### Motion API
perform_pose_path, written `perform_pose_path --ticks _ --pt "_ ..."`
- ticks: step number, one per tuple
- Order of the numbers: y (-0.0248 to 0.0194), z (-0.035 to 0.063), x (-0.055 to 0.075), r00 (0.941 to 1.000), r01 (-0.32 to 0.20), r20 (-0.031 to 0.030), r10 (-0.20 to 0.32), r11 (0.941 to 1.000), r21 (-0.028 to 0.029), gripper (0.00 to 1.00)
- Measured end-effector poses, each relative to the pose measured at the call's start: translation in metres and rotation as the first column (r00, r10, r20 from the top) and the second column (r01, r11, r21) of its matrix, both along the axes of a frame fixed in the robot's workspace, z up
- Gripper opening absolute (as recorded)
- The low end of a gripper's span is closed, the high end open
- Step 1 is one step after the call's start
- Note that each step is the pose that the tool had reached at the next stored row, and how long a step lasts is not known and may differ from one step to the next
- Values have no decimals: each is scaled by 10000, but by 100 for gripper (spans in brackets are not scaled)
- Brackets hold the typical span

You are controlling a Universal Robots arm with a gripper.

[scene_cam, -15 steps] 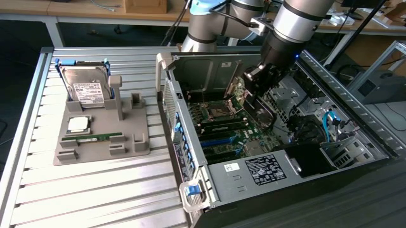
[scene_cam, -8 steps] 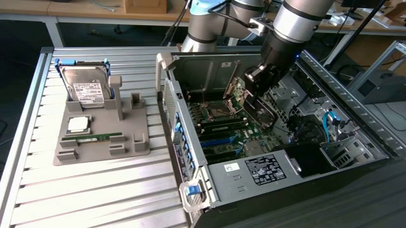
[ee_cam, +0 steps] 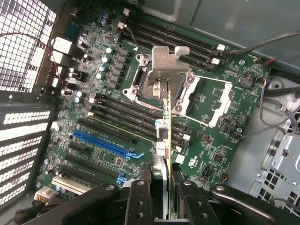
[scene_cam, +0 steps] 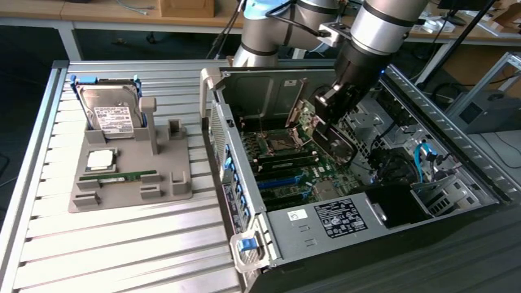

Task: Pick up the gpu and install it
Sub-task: 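Insert the gpu into the slot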

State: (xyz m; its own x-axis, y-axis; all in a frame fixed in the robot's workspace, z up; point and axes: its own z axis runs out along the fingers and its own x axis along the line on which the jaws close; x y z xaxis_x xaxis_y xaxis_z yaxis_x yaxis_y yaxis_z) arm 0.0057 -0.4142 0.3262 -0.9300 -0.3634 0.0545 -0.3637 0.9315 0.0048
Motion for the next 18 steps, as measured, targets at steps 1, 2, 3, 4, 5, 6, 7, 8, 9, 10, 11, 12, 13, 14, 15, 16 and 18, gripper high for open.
perform_pose_path --ticks 1,2,3,4,5,6,7,8,9,10,11,12,13,14,15,16,18 --pt "0 0 0 10000 -43 0 43 10000 0 27" --pt "0 0 0 10000 -96 0 96 10000 0 27" --pt "0 0 0 9999 -140 0 140 9999 1 27" --pt "0 0 0 9998 -186 0 186 9998 0 27" --pt "0 0 0 9997 -229 0 229 9997 0 27" --pt "0 0 0 9995 -306 0 306 9995 0 27" --pt "0 0 0 9993 -366 0 366 9993 0 27" --pt "0 0 0 9991 -414 0 414 9991 0 27" --pt "0 0 0 9989 -460 0 460 9989 0 27" --pt "0 0 0 9987 -515 0 515 9987 0 27" --pt "0 0 0 9984 -564 0 564 9984 0 27" --pt "0 0 0 9981 -611 0 611 9981 0 27" --pt "0 0 0 9978 -661 0 661 9978 0 27" --pt "0 0 0 9976 -699 0 699 9976 0 27" --pt "0 0 0 9973 -736 0 736 9973 0 27" --pt "0 0 0 9970 -776 0 776 9970 0 27" --pt "0 0 0 9964 -852 0 852 9964 1 27"
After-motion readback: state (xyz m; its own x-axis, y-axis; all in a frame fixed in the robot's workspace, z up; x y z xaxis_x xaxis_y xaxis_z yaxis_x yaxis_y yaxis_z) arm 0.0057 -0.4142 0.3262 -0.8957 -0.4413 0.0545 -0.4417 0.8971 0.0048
